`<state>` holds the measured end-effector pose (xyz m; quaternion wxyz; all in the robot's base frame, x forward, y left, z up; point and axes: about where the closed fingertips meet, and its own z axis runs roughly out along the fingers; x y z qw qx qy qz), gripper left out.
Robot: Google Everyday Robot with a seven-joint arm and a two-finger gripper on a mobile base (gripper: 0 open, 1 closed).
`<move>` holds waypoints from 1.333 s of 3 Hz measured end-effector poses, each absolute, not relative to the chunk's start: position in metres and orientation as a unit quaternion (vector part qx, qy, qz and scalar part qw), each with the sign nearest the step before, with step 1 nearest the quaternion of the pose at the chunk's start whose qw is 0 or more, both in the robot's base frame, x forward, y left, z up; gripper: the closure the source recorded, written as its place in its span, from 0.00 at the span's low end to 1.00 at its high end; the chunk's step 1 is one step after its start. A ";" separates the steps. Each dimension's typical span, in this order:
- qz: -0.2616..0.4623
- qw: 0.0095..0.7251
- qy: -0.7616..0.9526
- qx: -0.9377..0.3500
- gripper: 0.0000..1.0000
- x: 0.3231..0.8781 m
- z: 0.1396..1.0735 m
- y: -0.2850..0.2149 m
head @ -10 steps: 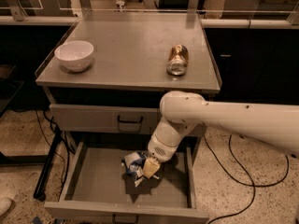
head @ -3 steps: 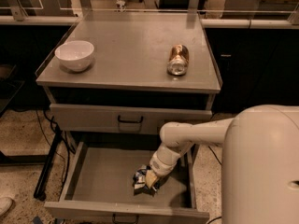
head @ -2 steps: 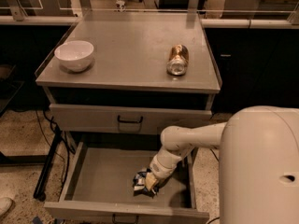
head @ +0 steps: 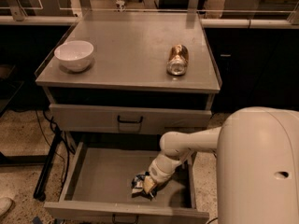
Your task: Place blue chip bag into middle drawer
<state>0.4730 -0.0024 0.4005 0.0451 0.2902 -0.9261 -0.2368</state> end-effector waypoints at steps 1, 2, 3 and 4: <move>-0.237 0.045 -0.926 0.290 0.84 0.473 0.400 -0.002; -0.237 0.045 -0.926 0.290 0.60 0.473 0.400 -0.002; -0.237 0.045 -0.926 0.290 0.36 0.473 0.400 -0.002; -0.237 0.045 -0.926 0.290 0.15 0.473 0.400 -0.002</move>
Offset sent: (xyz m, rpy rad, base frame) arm 0.0000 0.0004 -0.0004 0.0010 -0.0006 -0.0006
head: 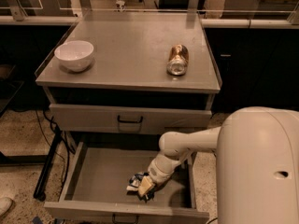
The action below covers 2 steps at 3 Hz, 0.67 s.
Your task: Place blue chip bag into middle drawer
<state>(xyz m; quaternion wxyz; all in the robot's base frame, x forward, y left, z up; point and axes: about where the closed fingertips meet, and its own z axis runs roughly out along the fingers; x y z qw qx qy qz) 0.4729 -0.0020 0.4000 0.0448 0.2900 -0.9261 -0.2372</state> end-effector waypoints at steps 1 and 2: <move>-0.237 0.045 -0.926 0.290 0.00 0.473 0.400 -0.002; -0.237 0.045 -0.926 0.290 0.00 0.473 0.400 -0.002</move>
Offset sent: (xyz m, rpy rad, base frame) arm 0.0000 0.0000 0.0000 0.0000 0.0000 0.0000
